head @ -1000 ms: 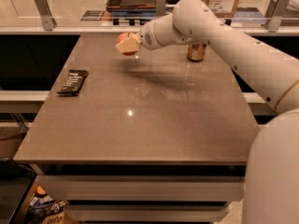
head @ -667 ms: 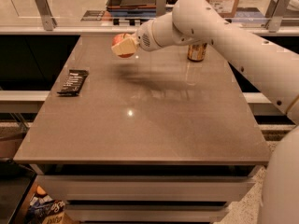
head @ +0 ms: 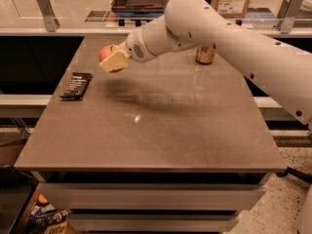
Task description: Move apple near rxbar chocolate
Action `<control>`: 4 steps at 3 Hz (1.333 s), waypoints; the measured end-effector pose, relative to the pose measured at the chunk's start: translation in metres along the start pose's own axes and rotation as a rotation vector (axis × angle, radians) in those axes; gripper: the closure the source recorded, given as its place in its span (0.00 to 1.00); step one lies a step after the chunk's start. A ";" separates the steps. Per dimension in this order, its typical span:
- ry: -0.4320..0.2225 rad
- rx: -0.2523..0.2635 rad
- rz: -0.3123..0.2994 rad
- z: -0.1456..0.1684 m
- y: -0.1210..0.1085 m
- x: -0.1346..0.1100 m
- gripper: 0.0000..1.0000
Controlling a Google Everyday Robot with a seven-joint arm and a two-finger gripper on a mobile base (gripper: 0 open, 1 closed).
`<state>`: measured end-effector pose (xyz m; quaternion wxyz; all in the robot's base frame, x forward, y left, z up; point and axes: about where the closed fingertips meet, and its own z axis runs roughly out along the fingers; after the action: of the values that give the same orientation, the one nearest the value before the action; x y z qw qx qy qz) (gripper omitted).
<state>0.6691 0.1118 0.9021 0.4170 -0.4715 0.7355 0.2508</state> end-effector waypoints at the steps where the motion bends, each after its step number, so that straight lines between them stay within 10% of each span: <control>1: 0.023 -0.041 -0.044 0.003 0.031 0.004 1.00; 4: 0.035 -0.188 -0.085 0.042 0.082 0.037 1.00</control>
Offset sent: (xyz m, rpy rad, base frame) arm -0.0674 0.0312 -0.0343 -0.0047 0.0251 0.1958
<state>0.6034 0.1607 0.8469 0.3680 -0.5435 0.6954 0.2925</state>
